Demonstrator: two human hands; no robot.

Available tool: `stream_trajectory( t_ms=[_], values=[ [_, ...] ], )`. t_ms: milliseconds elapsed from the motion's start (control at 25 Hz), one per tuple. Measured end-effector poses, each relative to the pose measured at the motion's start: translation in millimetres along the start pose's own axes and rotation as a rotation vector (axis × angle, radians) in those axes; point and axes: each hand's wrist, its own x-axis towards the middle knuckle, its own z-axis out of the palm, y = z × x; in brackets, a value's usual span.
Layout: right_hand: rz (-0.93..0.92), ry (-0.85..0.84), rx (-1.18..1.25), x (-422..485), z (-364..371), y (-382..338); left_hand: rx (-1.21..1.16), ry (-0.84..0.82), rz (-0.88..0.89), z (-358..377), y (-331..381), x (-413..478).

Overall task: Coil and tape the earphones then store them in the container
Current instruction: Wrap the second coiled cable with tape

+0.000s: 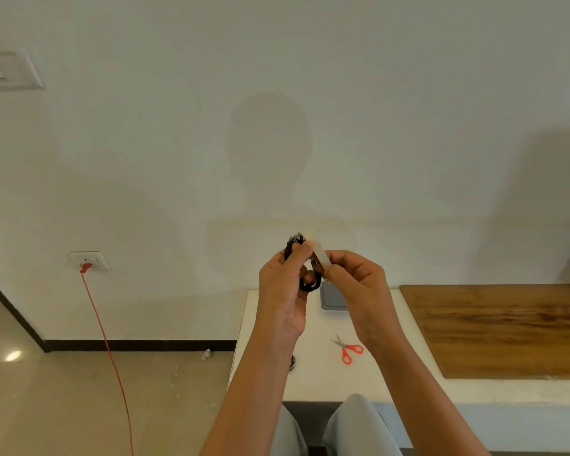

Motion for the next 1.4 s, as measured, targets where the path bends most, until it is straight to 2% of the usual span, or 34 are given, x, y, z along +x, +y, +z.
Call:
stream_trajectory(
  t_ms=[240, 400, 520, 800, 1120, 1400],
  values=[
    [-0.077, -0.068, -0.019, -4.3, -1.5, -8.1, -0.085, 0.022, -0.071, 2.9, 9.5, 1.5],
    [-0.040, 0.021, 0.009, -2.0, -1.0, -5.2, -0.158, 0.020, -0.101, 2.6, 12.5, 0.4],
    [-0.055, 0.071, -0.098, 0.2, -1.2, -2.5, -0.193, 0.010, -0.110, 2.2, 14.3, 1.4],
    [-0.041, 0.095, -0.001, 4.9, 1.2, -12.4, 0.137, -0.024, 0.037, 3.8, 2.6, -4.7],
    [-0.021, 0.031, -0.043, 1.9, -0.2, -7.7, 0.042, 0.024, 0.016, 7.5, 10.9, -1.6],
    [-0.031, 0.034, -0.048, 4.6, 2.3, -11.1, 0.137, 0.045, 0.115, 12.6, 8.5, -3.6]
  ],
)
